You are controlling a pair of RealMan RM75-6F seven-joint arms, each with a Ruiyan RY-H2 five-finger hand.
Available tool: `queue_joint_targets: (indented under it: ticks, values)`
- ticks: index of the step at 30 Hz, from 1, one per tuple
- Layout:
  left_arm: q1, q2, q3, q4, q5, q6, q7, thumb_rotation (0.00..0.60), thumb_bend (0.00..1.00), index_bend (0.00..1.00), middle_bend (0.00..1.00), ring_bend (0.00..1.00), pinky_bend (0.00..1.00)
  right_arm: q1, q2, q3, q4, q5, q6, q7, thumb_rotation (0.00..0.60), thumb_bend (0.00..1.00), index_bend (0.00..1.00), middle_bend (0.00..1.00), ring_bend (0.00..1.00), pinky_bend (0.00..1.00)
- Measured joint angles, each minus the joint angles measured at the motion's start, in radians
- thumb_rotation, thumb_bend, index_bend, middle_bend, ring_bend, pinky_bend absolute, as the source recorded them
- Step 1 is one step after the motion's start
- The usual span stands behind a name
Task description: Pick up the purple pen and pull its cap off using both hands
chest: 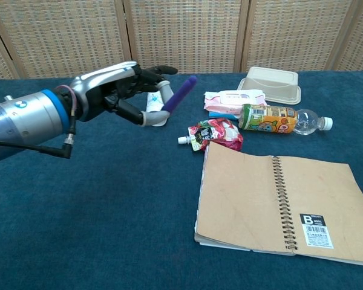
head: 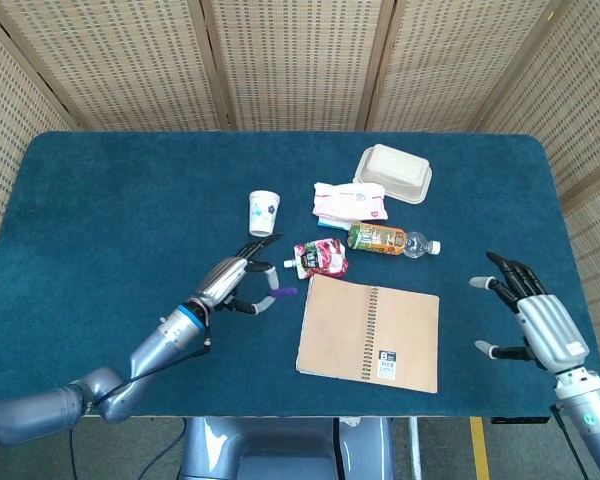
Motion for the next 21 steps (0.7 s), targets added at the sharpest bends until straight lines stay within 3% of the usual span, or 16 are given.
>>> queue_joint_targets:
  ticks: [5, 11, 21]
  values:
    - [-0.034, -0.054, -0.036, -0.026, -0.051, -0.01, 0.031, 0.6, 0.5, 0.76, 0.0, 0.0, 0.0, 0.07, -0.004, 0.03, -0.061, 0.016, -0.069, 0.007, 0.6, 0.27, 0.4, 0.0, 0.0, 0.0]
    - [-0.061, -0.117, -0.062, -0.027, -0.1, -0.007, 0.062, 0.6, 0.5, 0.76, 0.0, 0.0, 0.0, 0.149, -0.038, 0.062, -0.117, 0.056, -0.158, -0.077, 0.6, 0.33, 0.42, 0.0, 0.0, 0.0]
    - [-0.083, -0.158, -0.062, -0.024, -0.118, -0.006, 0.08, 0.6, 0.5, 0.76, 0.0, 0.0, 0.0, 0.251, -0.107, 0.12, -0.19, 0.196, -0.235, -0.221, 0.6, 0.42, 0.44, 0.0, 0.0, 0.0]
